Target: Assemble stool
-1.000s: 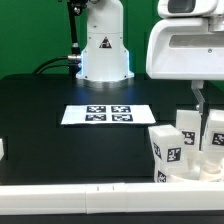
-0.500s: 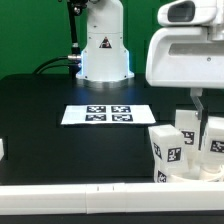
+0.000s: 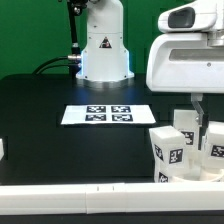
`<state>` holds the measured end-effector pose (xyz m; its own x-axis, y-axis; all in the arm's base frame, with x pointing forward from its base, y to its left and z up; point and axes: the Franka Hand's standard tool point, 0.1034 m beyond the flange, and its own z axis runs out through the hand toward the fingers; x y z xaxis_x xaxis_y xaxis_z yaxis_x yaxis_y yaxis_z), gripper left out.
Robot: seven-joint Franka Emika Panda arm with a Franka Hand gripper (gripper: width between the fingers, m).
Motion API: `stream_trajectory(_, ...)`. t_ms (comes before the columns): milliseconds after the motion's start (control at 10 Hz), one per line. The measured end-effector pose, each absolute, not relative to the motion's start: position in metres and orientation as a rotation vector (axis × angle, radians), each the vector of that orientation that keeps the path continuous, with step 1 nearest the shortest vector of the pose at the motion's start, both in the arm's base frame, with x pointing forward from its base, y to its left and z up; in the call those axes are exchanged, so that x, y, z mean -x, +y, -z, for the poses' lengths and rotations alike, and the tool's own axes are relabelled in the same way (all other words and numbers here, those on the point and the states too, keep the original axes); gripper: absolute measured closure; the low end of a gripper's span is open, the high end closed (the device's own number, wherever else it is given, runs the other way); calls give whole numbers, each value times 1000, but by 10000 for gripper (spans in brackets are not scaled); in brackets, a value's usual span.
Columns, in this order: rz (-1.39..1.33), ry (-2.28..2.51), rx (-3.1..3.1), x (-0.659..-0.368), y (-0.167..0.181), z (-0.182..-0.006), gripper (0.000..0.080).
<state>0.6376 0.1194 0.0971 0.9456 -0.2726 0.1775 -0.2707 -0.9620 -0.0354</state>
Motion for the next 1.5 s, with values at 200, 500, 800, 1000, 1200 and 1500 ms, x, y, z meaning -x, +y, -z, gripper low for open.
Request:
stream_trajectory(200,284,432,3088,-638,119,-97,443)
stream_trajectory(500,278,487,3059,-644,111,-100,266)
stream_trajectory(800,276,538,3044,-649,117,-91,151)
stream_trajectory(1000,265,576,3037,-645,117,-80,150)
stream_trajectory(1200,249,588,3034,-644,121,-83,150)
stream_trajectory(1500,245,591,3040,-643,117,-81,431)
